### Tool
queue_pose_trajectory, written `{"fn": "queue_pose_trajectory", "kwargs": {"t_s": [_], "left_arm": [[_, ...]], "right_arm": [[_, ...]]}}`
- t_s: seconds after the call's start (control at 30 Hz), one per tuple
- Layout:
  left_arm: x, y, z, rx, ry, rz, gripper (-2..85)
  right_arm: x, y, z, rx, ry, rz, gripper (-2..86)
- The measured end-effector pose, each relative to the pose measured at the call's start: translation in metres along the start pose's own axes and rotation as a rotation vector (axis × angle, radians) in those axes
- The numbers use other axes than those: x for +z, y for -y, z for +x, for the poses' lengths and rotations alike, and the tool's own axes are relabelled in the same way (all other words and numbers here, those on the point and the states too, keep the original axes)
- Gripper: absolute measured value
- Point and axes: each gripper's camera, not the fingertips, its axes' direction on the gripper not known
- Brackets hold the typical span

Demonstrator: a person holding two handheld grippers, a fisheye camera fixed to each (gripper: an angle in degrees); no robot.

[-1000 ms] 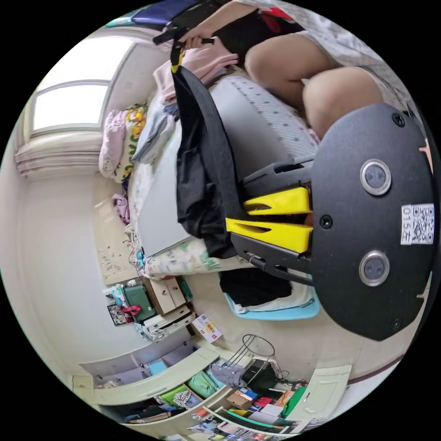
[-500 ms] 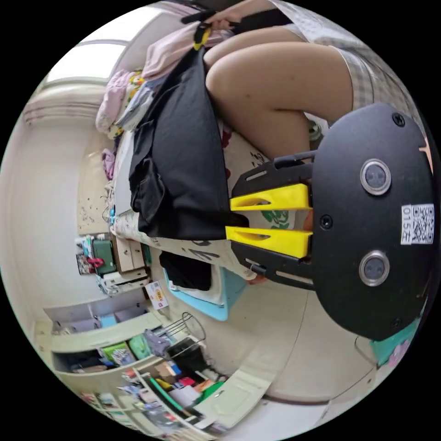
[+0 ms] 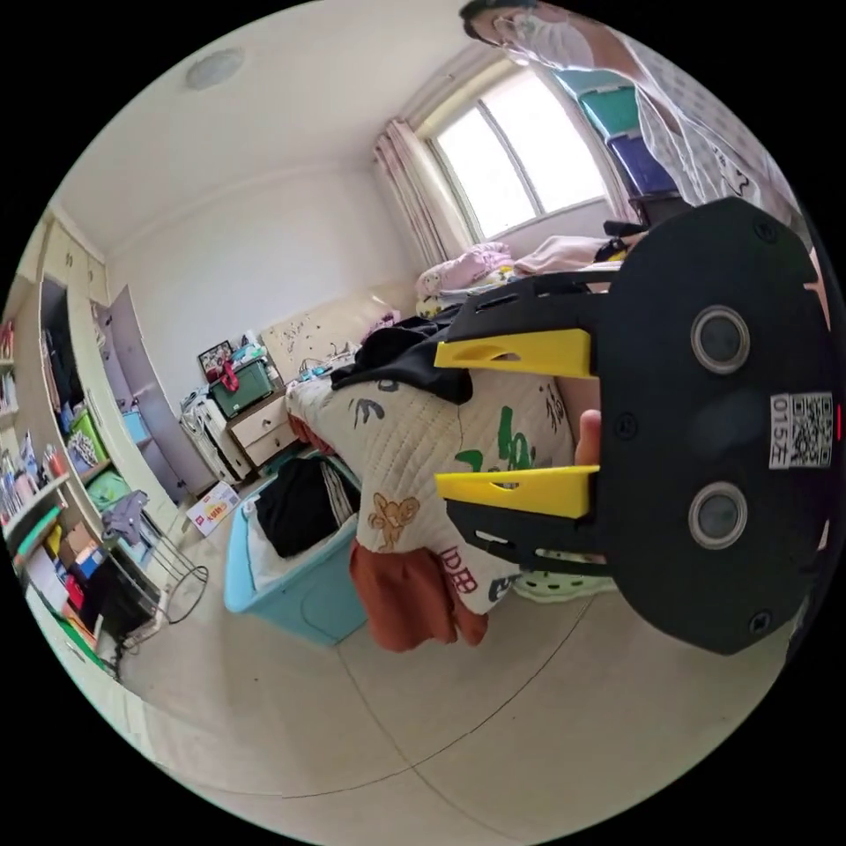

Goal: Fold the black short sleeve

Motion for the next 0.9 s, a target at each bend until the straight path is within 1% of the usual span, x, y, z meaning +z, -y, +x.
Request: {"fn": "queue_pose_trajectory", "kwargs": {"t_s": [0.03, 0.07, 0.1, 0.13, 0.17, 0.27, 0.3, 0.33, 0.43, 0.5, 0.57, 0.6, 0.63, 0.67, 0.7, 0.77, 0.8, 0.83, 0.87, 0.9], "left_arm": [[0.009, 0.005, -0.005, -0.004, -0.072, -0.023, 12.7], [0.013, 0.007, -0.006, 0.000, -0.106, -0.037, 10.8], [0.019, 0.012, -0.005, 0.026, -0.157, -0.065, 7.0], [0.022, 0.017, -0.001, 0.062, -0.175, -0.086, 3.0], [0.022, 0.019, 0.001, 0.077, -0.174, -0.085, 1.0], [-0.001, 0.032, 0.016, 0.144, -0.267, -0.004, -0.4], [-0.011, 0.038, 0.028, 0.172, -0.298, 0.002, -0.6], [-0.023, 0.044, 0.045, 0.228, -0.314, 0.005, -0.7], [-0.060, 0.053, 0.088, 0.389, -0.330, 0.035, -0.8], [-0.073, 0.058, 0.102, 0.429, -0.332, 0.029, -0.8], [-0.071, 0.066, 0.106, 0.411, -0.305, -0.016, -0.8], [-0.059, 0.075, 0.104, 0.391, -0.255, -0.060, -0.8], [-0.039, 0.089, 0.100, 0.365, -0.185, -0.122, -0.8], [-0.025, 0.099, 0.098, 0.354, -0.153, -0.159, -0.8], [0.007, 0.124, 0.095, 0.333, -0.122, -0.225, -0.8], [0.057, 0.172, 0.101, 0.255, -0.187, -0.258, -0.9], [0.086, 0.208, 0.123, 0.229, -0.200, -0.245, -0.9], [0.106, 0.246, 0.168, 0.272, -0.145, -0.209, -0.9], [0.111, 0.263, 0.198, 0.313, -0.115, -0.183, -0.9], [0.113, 0.291, 0.264, 0.411, -0.076, -0.109, -0.9]], "right_arm": [[-0.003, -0.001, 0.000, 0.003, 0.001, 0.001, 0.5], [-0.004, -0.001, 0.000, 0.001, 0.002, 0.001, 0.5], [-0.008, -0.002, -0.001, -0.006, 0.002, 0.001, 0.4], [-0.012, -0.003, -0.001, -0.013, 0.002, 0.000, 0.4], [-0.014, -0.004, -0.001, -0.017, 0.006, -0.001, 0.3], [-0.036, -0.005, -0.004, -0.044, 0.094, 0.059, 0.1], [-0.052, -0.009, -0.006, -0.063, 0.171, 0.110, 0.0], [-0.070, -0.014, -0.009, -0.091, 0.261, 0.165, 0.0], [-0.113, -0.034, -0.018, -0.175, 0.393, 0.266, -0.2], [-0.127, -0.042, -0.022, -0.184, 0.392, 0.274, -0.2], [-0.126, -0.042, -0.021, -0.150, 0.350, 0.247, -0.2], [-0.118, -0.037, -0.018, -0.127, 0.317, 0.213, -0.2], [-0.104, -0.024, -0.013, -0.095, 0.272, 0.167, -0.2], [-0.096, -0.014, -0.010, -0.081, 0.249, 0.143, -0.2], [-0.082, 0.012, -0.005, -0.080, 0.220, 0.123, -0.2], [-0.067, 0.066, 0.000, -0.029, 0.208, 0.140, -0.2], [-0.069, 0.109, -0.006, 0.000, 0.270, 0.205, -0.2], [-0.083, 0.155, -0.029, -0.007, 0.296, 0.279, -0.3], [-0.094, 0.179, -0.049, -0.045, 0.282, 0.311, -0.3], [-0.120, 0.225, -0.106, -0.173, 0.182, 0.352, -0.4]]}}
